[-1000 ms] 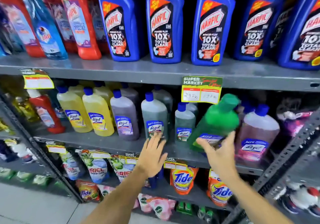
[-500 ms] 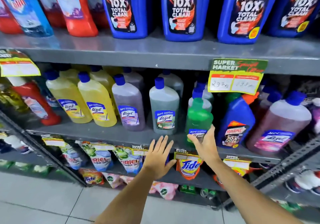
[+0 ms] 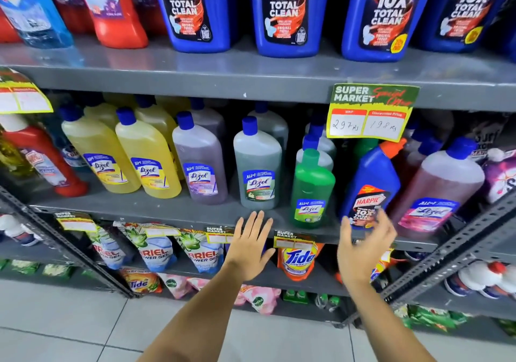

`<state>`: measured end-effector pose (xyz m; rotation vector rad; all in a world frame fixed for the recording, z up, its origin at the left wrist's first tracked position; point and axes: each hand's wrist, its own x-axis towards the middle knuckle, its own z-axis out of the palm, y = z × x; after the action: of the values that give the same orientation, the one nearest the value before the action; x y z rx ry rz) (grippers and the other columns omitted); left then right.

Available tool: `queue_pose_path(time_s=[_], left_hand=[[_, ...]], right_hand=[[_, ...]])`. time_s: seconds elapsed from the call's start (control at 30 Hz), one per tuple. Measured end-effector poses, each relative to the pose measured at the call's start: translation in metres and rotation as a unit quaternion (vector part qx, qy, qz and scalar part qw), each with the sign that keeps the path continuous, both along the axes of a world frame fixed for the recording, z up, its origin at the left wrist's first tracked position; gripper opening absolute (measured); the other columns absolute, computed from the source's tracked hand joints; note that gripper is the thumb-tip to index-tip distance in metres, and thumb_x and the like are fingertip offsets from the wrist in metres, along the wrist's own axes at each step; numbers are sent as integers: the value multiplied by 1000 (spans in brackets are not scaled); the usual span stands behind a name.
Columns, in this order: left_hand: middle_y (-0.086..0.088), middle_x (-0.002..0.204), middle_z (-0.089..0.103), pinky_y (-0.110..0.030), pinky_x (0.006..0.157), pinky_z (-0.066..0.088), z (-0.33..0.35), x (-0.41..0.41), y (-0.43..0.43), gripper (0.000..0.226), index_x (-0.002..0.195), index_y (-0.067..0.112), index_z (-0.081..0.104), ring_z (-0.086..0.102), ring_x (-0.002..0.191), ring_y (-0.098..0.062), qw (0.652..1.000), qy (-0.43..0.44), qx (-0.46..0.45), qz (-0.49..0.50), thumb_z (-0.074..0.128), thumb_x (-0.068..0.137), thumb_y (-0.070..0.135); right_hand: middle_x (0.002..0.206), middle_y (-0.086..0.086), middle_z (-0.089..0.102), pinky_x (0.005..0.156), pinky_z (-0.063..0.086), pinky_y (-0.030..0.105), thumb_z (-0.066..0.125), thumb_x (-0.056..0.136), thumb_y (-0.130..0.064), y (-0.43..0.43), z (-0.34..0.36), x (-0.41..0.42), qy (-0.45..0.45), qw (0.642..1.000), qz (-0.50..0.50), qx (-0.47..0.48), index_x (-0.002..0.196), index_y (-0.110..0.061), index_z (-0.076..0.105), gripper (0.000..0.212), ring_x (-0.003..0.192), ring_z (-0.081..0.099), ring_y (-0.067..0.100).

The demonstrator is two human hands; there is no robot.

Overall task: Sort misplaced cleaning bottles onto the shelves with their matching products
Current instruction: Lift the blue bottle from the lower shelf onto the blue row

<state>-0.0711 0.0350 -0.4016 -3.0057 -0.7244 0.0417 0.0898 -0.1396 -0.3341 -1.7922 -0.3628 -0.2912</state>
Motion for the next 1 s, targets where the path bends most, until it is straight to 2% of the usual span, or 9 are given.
queue_pose_path(time_s=[0.2,0.27,0.37,0.47,0.67,0.77,0.87,0.93,1.0], left_hand=[[-18,157,28,-57,114,22,-3,1,-2,71,152,10,26,25,144,-36,1000,-22,-12,9,19,96,53],[-17,160,17,-56,117,13,-3,2,-4,70,155,11,15,14,147,-35,1000,-19,0,11,14,97,51],[-15,162,-7,-54,118,-1,3,3,-9,69,155,12,-7,-7,148,-33,1000,10,19,16,20,103,49],[-18,162,-9,-55,117,-1,11,2,-10,70,154,11,-10,-9,147,-35,999,33,39,17,25,104,45],[-16,162,-6,-52,119,2,18,-7,-13,73,155,10,-6,-4,148,-36,997,67,24,-5,35,102,40],[-7,164,7,-46,116,20,48,-10,-12,61,155,14,15,18,146,-31,997,72,-3,-12,39,101,29],[-7,150,44,-44,90,49,98,-7,-15,43,134,13,55,61,113,-32,990,-127,-8,-59,43,93,17],[-7,134,60,-38,85,53,150,-2,-22,34,118,10,67,66,105,-26,931,-344,7,-125,46,93,18],[-8,134,60,-30,97,45,216,7,-33,34,117,6,67,59,117,-21,861,-472,36,-184,47,96,22]], right_hand=[[149,24,28,115,22,46,85,67,-35,12,19,43,50,994,13,-93,150,-2,16,113,139,24,36],[152,22,27,117,22,46,88,63,-38,14,20,51,66,993,17,-92,151,-2,11,122,141,23,34],[150,17,35,112,29,42,89,61,-34,14,23,59,111,991,13,-70,150,-6,17,118,138,35,32],[143,12,46,104,38,42,89,62,-33,12,27,57,133,988,0,-80,146,-9,27,107,129,48,32],[129,6,60,95,46,43,90,56,-40,-15,28,37,120,986,23,-110,136,-16,37,99,115,58,31],[125,8,63,91,46,39,92,53,-39,-40,34,11,123,987,31,-99,134,-15,41,99,110,60,31],[116,6,66,88,45,36,94,46,-39,-61,47,-12,126,990,21,-67,128,-18,46,97,104,62,29],[107,3,67,85,46,37,94,38,-46,-68,70,-21,100,995,19,-25,120,-24,48,97,98,63,28],[102,-1,66,85,47,39,86,34,-55,-72,105,-22,50,998,27,16,114,-28,49,93,94,62,25]])
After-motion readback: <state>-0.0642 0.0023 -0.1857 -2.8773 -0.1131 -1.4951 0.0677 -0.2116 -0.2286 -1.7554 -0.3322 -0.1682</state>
